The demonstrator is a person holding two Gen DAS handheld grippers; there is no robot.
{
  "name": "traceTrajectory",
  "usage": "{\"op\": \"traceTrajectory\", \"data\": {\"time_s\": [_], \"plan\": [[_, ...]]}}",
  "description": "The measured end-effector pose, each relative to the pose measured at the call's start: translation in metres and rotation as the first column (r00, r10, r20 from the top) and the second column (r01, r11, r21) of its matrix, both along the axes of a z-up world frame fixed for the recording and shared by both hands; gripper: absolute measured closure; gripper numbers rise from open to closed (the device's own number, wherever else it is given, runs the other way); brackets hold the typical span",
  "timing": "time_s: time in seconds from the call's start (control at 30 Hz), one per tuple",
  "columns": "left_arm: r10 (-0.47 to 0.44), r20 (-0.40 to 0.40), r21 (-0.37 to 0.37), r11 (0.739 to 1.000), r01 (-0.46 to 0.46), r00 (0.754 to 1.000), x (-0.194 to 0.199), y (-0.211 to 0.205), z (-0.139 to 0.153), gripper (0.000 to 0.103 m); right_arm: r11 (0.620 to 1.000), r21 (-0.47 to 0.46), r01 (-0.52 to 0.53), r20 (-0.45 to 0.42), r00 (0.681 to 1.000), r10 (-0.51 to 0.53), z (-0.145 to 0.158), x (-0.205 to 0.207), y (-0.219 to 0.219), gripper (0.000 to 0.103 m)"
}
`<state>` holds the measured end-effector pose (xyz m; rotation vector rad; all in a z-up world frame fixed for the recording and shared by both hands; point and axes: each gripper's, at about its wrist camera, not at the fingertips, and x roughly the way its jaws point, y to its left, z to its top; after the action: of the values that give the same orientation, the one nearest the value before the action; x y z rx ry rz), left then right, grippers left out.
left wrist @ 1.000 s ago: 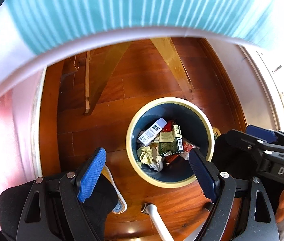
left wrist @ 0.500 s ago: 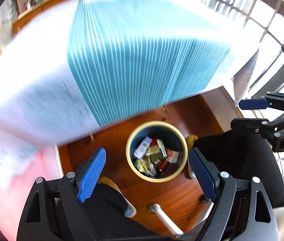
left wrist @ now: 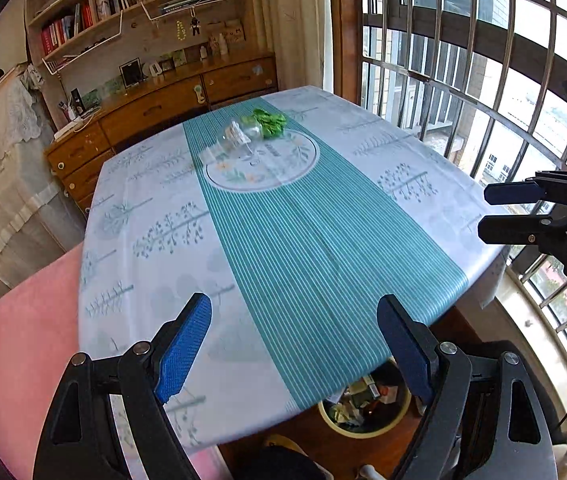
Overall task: Collect trash
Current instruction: 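Raise both tools back over the table, then grasp the clear plastic bottle with the left tool while the right tool grasps the green crumpled plastic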
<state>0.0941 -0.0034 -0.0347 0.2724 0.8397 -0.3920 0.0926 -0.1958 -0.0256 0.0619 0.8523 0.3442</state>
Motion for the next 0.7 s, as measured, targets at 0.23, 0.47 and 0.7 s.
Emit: {"op": "traceTrajectory", "data": {"time_s": [0.23,0.47,0.7], "plan": [[0.025,-0.010,-0.020,0.999,-0.025,1.000,0.142,-0.001,0.035,0.017,0.998,0.028,0.060,0.030,0.998,-0.061,0.029,0.126,-0.016,0.041],[0.027,-0.017,0.018,0.999,-0.027,0.999,0.278,-0.018,0.015,0.017,0.994,0.062,0.095,-0.010,0.995,-0.094,0.006,0.263,-0.021,0.041],[-0.007,-0.036,0.006,1.000,0.007,0.999,0.374,-0.020,-0.012,0.018,0.982,0.117,0.146,-0.106,0.985,-0.133,-0.053,0.382,-0.023,0.041]]}}
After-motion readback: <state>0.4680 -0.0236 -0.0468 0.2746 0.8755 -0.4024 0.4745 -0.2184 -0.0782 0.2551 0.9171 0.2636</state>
